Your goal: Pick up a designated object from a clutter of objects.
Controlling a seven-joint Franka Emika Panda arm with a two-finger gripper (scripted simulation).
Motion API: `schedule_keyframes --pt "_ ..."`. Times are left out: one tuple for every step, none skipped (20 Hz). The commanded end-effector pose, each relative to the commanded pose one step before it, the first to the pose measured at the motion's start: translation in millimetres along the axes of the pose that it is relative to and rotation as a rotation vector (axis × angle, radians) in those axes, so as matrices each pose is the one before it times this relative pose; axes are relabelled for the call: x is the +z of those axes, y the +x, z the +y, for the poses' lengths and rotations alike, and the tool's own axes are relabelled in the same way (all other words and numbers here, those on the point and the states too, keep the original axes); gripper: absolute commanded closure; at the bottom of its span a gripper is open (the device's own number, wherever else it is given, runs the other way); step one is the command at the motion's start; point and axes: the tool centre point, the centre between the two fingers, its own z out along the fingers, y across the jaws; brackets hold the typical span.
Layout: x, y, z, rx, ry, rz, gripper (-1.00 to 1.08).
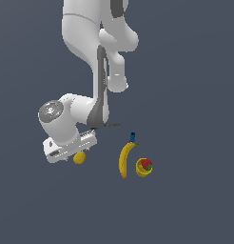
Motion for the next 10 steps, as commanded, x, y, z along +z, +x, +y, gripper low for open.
schedule_keyframes --pt "8.71 -0.50 -0.35 -0.00052 0.00076 -0.00079 -0.92" --pt "4.90 0.01 -0.23 -0.00067 -0.00011 0.00013 -0.92" --pt "5.72 -0.33 0.08 0.00000 0.00000 0.00000 -0.92" --pt "6.02 -0.06 -0.22 -0.00067 -0.00011 0.00013 -0.92" --pt "5.41 -0.29 0.10 0.00000 0.00000 0.00000 -0.92" --pt "4.57 -0.21 0.12 0.00000 0.00000 0.00000 -0.92" --pt "3.63 0.18 -0.14 -0.00067 -0.00011 0.00011 -0.92" --pt "2.89 -0.01 0.21 0.00000 0.00000 0.00000 -0.92" --pt "2.06 0.09 0.26 0.00000 0.00000 0.00000 -0.92" --pt "1.17 0.49 0.00 -0.00068 -0.00013 0.00007 -0.92"
